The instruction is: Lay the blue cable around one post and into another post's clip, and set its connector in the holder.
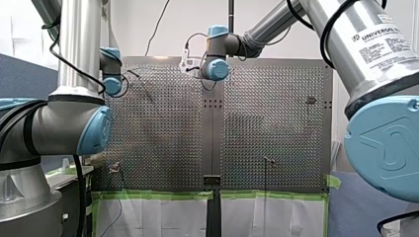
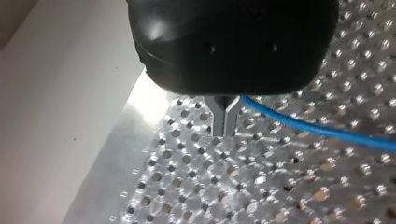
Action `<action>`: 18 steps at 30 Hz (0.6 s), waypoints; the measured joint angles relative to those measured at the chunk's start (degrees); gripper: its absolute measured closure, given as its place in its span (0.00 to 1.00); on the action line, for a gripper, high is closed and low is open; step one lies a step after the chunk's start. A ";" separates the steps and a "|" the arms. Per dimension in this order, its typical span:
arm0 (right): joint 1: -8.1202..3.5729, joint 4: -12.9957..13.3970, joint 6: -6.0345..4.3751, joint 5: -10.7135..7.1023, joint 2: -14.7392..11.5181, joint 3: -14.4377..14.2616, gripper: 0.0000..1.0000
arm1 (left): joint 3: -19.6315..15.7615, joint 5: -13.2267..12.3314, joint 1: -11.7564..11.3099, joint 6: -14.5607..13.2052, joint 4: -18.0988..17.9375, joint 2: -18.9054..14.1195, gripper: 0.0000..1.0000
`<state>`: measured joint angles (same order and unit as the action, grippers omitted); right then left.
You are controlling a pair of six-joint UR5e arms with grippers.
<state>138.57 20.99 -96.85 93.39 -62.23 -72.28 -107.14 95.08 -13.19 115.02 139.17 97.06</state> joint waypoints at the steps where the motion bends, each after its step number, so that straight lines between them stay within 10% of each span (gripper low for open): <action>1: -0.01 -0.09 0.01 0.01 0.04 0.00 1.00 | -0.36 -0.18 0.11 0.38 -0.36 0.00 1.00; 18: -0.39 -2.92 0.07 0.19 0.41 -0.02 1.00 | -4.29 -4.35 2.35 9.03 -8.94 0.00 1.00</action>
<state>138.18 18.07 -96.79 93.58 -61.82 -72.30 -111.43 90.73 -10.85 124.05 130.23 97.06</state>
